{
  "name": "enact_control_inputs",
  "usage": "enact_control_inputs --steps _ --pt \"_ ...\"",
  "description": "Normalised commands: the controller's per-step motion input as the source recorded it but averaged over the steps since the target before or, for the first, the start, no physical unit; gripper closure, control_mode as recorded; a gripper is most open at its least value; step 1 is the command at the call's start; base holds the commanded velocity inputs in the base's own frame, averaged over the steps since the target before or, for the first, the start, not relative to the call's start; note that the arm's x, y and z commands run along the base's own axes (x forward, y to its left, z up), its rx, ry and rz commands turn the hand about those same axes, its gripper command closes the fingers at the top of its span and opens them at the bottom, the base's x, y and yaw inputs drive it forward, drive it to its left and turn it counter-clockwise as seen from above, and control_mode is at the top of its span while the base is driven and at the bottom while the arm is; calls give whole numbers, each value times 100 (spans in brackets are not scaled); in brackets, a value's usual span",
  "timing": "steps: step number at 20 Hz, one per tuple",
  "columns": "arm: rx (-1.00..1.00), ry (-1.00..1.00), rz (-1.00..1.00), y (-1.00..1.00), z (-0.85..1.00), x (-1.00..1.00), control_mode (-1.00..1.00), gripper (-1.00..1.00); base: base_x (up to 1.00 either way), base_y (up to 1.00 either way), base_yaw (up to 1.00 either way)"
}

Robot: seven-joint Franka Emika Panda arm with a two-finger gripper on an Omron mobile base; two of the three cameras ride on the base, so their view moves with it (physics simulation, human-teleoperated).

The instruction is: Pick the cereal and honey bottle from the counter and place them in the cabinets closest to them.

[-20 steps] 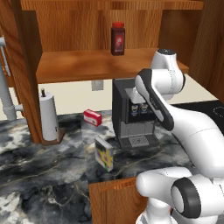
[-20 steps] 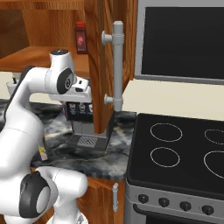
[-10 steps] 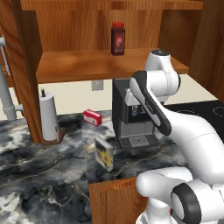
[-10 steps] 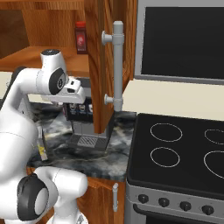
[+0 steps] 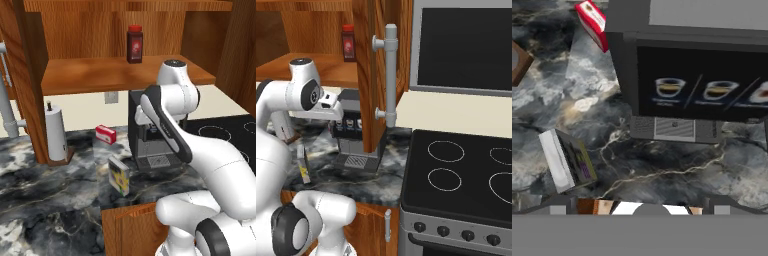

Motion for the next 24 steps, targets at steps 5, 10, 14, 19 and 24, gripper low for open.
enact_control_inputs --steps 5,10,14,19,24 --pt "0 0 0 0 0 0 -100 -100 0 0 0" --pt "0 1 6 1 -17 -9 -100 -100 0 0 0" --pt "0 4 13 3 -30 -15 -100 -100 0 0 0" --pt "0 3 16 0 -34 -20 -100 -100 0 0 0" --pt "0 2 17 9 -33 -20 -100 -100 0 0 0"
